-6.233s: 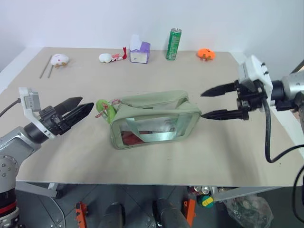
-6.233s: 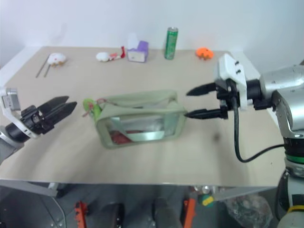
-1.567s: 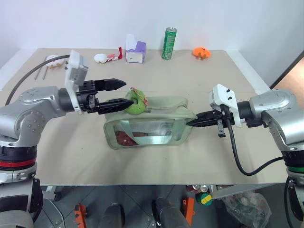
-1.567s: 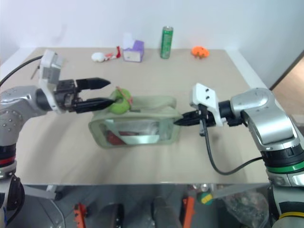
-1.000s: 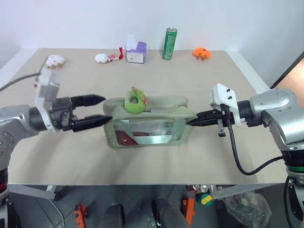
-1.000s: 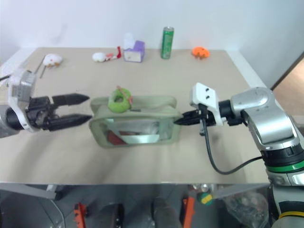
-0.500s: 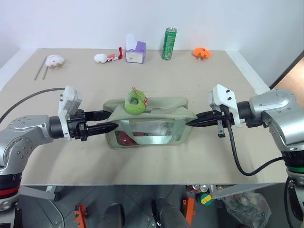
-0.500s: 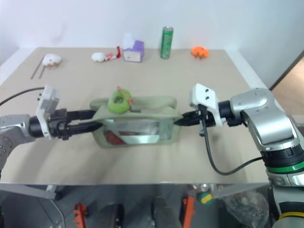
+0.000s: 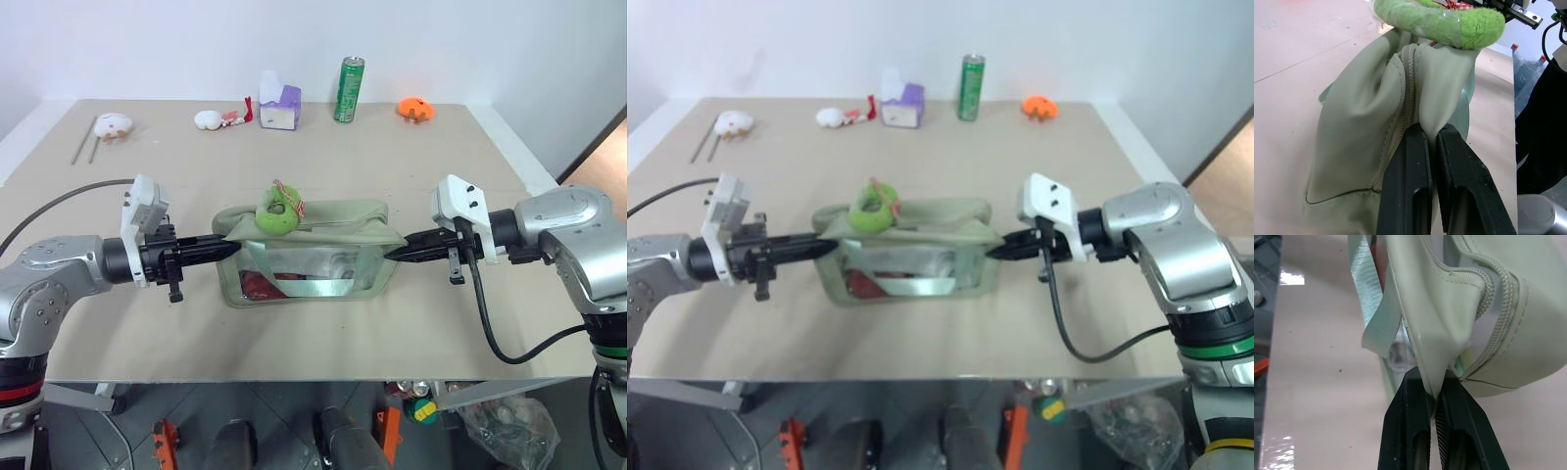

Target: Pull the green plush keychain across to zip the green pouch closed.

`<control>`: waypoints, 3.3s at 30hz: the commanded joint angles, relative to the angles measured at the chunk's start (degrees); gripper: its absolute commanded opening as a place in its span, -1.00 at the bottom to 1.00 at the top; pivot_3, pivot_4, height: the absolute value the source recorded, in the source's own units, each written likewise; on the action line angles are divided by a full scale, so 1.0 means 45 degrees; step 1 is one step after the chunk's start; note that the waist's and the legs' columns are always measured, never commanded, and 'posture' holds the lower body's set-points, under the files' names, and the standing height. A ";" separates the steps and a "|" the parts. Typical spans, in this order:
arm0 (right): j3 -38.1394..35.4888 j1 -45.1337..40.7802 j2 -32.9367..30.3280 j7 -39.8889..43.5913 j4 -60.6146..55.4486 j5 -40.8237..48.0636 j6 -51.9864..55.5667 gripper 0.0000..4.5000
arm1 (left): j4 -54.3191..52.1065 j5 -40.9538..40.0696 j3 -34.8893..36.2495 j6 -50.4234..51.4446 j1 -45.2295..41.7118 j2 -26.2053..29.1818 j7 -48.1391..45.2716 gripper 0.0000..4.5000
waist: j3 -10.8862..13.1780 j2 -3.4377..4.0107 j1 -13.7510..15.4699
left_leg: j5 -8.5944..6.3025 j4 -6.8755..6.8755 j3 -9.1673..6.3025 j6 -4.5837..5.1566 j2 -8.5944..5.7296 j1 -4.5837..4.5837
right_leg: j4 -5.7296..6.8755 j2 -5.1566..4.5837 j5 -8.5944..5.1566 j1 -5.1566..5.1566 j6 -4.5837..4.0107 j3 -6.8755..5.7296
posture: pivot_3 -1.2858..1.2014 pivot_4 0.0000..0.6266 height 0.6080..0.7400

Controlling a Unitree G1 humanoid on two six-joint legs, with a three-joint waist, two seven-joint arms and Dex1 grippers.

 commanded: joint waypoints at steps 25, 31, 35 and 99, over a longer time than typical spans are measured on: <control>0.0331 -0.3308 0.1540 -0.1874 0.0036 -0.1234 -0.2553 0.48 | 0.0394 0.0856 -0.0478 -0.0925 -0.0548 -0.0254 -0.0453 -1.00 | 0.0001 0.0003 -0.0002 | 0.0005 -0.0002 0.0005 0.0008 -0.0001 -0.0003 | -0.0003 0.0000 0.0018 -0.0004 -0.0004 0.0010 | 0.03 -0.52 1.00; 0.1241 -0.4172 0.2458 -0.2005 0.1641 -0.2947 -0.5612 0.48 | 0.0344 0.0868 -0.0459 -0.0935 -0.0554 -0.0291 -0.0492 -1.00 | 0.0002 0.0004 0.0005 | 0.0005 -0.0004 0.0016 0.0007 -0.0008 -0.0027 | -0.0004 -0.0013 0.0015 -0.0027 0.0005 0.0015 | 0.03 -0.52 1.00; 0.1315 -0.4522 0.2861 -0.1778 0.2168 -0.3363 -0.6850 0.48 | 0.0259 0.0823 -0.0379 -0.0910 -0.0519 -0.0304 -0.0447 -1.00 | 0.0001 0.0004 0.0014 | 0.0005 -0.0005 0.0002 0.0007 -0.0008 -0.0030 | -0.0004 -0.0013 0.0013 -0.0023 0.0004 0.0004 | 0.03 -0.52 1.00; 0.1369 -0.3005 -0.1188 -0.1327 0.4241 -0.7097 -1.0946 -0.99 | 0.0249 0.0763 -0.0279 -0.0928 -0.0348 -0.0536 0.0024 -1.00 | 0.0002 0.0005 0.0071 | 0.0012 -0.0004 -0.0015 -0.0005 -0.0031 -0.0017 | -0.0002 -0.0050 -0.0001 -0.0004 -0.0003 -0.0041 | 0.03 -0.52 1.00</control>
